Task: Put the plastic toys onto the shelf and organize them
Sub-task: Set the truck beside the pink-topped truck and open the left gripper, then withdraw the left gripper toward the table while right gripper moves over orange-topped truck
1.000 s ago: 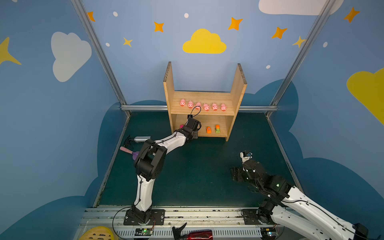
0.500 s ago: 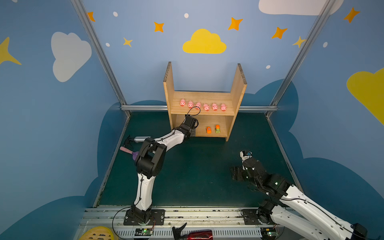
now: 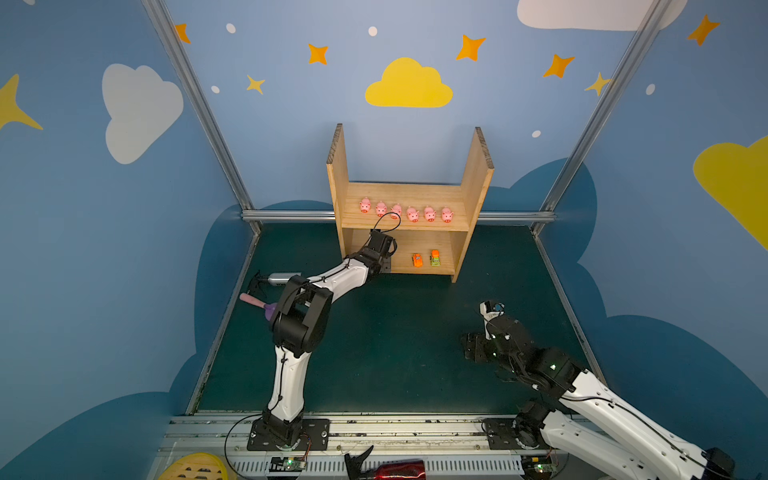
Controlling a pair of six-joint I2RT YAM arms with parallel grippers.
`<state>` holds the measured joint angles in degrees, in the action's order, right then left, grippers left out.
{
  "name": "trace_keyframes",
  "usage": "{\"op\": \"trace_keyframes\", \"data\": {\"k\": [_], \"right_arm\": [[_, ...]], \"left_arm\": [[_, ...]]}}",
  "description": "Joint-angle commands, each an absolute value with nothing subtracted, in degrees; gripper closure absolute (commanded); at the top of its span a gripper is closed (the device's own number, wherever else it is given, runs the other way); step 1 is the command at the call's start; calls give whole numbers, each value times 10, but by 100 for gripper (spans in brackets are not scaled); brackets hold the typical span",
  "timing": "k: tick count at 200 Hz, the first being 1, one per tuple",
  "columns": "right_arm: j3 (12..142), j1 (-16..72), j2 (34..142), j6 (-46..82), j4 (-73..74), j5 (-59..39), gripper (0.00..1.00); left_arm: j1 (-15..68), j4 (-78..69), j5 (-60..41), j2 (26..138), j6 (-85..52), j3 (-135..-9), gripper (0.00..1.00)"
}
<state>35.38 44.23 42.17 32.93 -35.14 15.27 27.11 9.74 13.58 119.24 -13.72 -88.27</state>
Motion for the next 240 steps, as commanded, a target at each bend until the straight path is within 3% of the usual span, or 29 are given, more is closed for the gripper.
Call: {"op": "trace_keyframes", "data": {"k": [1, 113, 138, 167, 183, 240], "right_arm": [[369, 439, 412, 322, -358, 150, 19], [337, 434, 375, 322, -371, 152, 19], [311, 432, 372, 330, -345, 149, 19], [278, 428, 398, 341, -311, 147, 19], [258, 428, 405, 353, -288, 140, 19], [219, 414, 410, 362, -247, 157, 19]], "left_arm": [[271, 112, 134, 1160, -143, -876, 45], [318, 113, 165, 1041, -173, -760, 35], [342, 104, 171, 1002, -184, -708, 29], [373, 91, 182, 935, -204, -633, 7], [393, 91, 190, 885, -217, -585, 0], [465, 151, 210, 675, -279, -434, 0]]}}
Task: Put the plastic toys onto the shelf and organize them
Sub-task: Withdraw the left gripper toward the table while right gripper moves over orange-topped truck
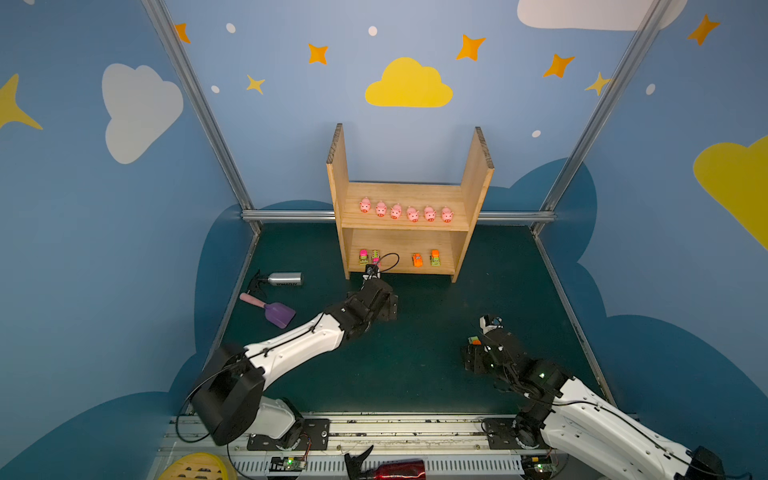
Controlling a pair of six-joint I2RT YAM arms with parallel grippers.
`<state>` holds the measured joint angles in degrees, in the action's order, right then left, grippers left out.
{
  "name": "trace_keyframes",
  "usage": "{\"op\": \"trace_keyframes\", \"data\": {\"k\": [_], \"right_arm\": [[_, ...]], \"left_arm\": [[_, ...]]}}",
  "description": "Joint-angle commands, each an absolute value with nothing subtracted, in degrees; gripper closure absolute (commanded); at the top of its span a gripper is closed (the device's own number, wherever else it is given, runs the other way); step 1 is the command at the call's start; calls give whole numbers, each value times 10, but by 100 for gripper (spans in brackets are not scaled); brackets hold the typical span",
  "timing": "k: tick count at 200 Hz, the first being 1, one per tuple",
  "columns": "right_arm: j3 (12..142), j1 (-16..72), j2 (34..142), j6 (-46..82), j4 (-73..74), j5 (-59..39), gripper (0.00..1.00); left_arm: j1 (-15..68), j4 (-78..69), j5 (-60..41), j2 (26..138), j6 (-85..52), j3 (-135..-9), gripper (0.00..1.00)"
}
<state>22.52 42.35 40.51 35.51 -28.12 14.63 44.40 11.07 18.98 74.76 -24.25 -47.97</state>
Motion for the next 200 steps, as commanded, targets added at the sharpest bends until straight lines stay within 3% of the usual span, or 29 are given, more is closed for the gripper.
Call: {"op": "trace_keyframes", "data": {"k": [1, 58, 92, 145, 200], "right_arm": [[218, 414, 411, 363, -246, 157, 19], [209, 391, 456, 376, -202, 153, 19], [206, 383, 501, 401, -166, 148, 19], [216, 379, 602, 424, -116, 106, 19], [242, 404, 641, 438, -81, 72, 20]], "left_arm": [[466, 152, 210, 671, -281, -430, 0], [491, 226, 205, 415, -340, -300, 0], [490, 247, 208, 317, -357, -250, 0], [491, 260, 220, 300, -346, -248, 0], [491, 244, 231, 304, -333, -243, 0]]}}
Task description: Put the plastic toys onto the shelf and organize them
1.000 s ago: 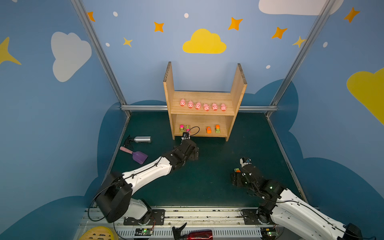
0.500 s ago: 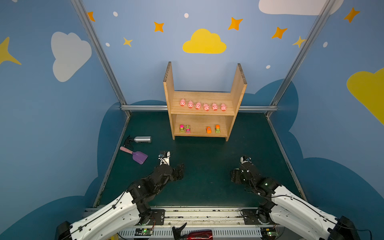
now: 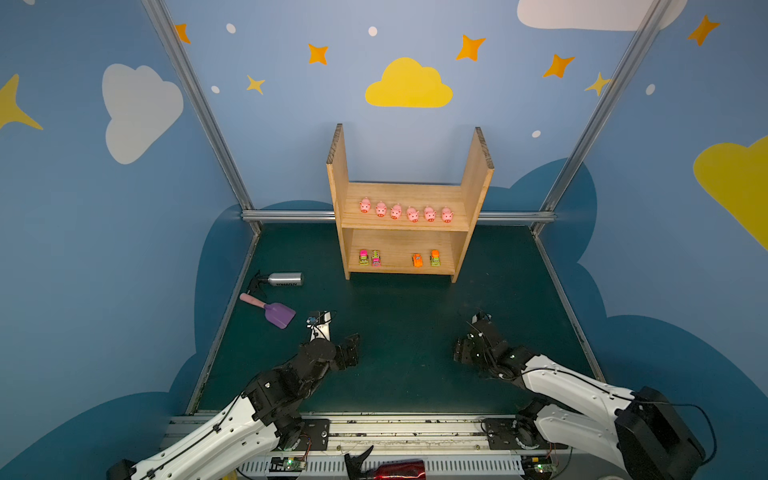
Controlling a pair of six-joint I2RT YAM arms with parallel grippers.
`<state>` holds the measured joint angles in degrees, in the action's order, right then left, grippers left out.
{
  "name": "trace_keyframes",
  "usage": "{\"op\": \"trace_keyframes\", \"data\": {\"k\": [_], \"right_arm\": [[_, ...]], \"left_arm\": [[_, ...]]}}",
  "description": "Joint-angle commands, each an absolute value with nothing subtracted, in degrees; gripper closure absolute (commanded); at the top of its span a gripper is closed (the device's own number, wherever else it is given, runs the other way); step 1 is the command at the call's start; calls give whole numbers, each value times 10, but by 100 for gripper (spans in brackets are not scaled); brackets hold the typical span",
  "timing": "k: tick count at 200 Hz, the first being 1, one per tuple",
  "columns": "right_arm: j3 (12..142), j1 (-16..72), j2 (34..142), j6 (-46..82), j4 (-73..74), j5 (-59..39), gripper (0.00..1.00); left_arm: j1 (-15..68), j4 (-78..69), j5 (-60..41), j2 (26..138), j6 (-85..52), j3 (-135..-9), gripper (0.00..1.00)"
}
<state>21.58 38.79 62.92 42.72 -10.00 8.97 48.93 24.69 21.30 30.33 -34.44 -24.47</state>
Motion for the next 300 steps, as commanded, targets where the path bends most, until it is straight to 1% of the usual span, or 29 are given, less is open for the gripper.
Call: {"op": "trace_keyframes", "data": {"k": [1, 22, 44, 85, 103, 121, 165, 211, 300], "right_arm": [[244, 403, 642, 437, -82, 72, 20], [268, 408, 657, 429, -98, 73, 20], [285, 418, 646, 427, -136, 82, 20], [288, 427, 541, 420, -236, 138, 20], [277, 418, 504, 411, -256, 163, 20], [269, 400, 489, 400, -259, 162, 20], [263, 358, 547, 390, -206, 132, 19], [261, 331, 602, 383, -167, 110, 19], [254, 330, 665, 395, -90, 29, 19]], "left_arm": [[491, 244, 231, 304, -333, -243, 0], [491, 245, 238, 300, -328, -240, 0], [491, 251, 238, 296, -326, -241, 0], [490, 256, 238, 290, -323, -243, 0], [489, 247, 239, 293, -320, -244, 0], [490, 239, 240, 300, -316, -246, 0], [489, 232, 237, 332, -310, -255, 0], [488, 239, 245, 324, -306, -255, 0], [477, 228, 235, 343, -295, -257, 0]]}}
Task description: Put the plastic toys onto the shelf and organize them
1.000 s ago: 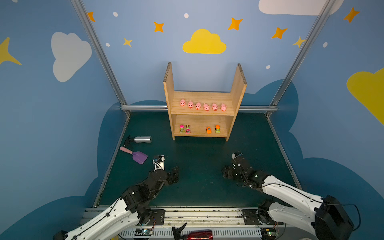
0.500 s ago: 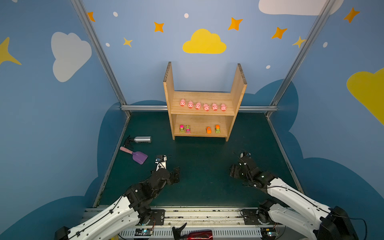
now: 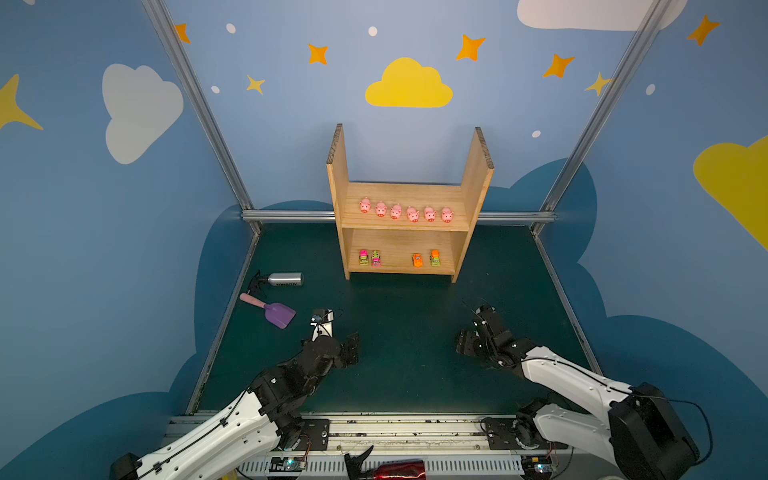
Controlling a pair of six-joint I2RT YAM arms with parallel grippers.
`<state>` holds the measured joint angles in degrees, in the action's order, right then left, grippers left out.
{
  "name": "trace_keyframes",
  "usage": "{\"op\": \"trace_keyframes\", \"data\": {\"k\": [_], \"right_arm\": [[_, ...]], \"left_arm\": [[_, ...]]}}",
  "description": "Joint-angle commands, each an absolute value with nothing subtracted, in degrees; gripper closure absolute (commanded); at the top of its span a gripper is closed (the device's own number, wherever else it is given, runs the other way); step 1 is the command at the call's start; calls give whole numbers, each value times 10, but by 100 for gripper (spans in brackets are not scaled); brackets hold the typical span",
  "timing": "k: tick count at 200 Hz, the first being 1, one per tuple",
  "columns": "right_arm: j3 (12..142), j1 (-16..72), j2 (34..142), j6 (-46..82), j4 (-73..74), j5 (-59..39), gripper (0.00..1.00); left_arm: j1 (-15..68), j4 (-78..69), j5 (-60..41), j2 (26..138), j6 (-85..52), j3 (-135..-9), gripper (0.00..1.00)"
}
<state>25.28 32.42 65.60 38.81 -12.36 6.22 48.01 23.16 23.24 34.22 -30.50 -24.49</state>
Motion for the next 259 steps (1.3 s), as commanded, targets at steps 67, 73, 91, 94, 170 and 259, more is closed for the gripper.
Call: {"op": "trace_keyframes", "data": {"k": [67, 73, 91, 94, 170, 259], "right_arm": [[298, 343, 725, 377, -78, 33, 19], [302, 343, 734, 373, -73, 34, 20], [320, 342, 766, 363, -66, 33, 19], [324, 342, 773, 361, -66, 32, 19], [402, 340, 843, 325, -78, 5, 19], [376, 329, 635, 325, -227, 119, 19]], "left_arm": [[470, 242, 241, 324, -295, -254, 0], [469, 242, 241, 323, -295, -254, 0], [468, 243, 241, 323, -296, -254, 0], [468, 243, 240, 322, -296, -254, 0], [466, 245, 244, 326, -295, -257, 0], [463, 230, 230, 335, -294, -261, 0]]}}
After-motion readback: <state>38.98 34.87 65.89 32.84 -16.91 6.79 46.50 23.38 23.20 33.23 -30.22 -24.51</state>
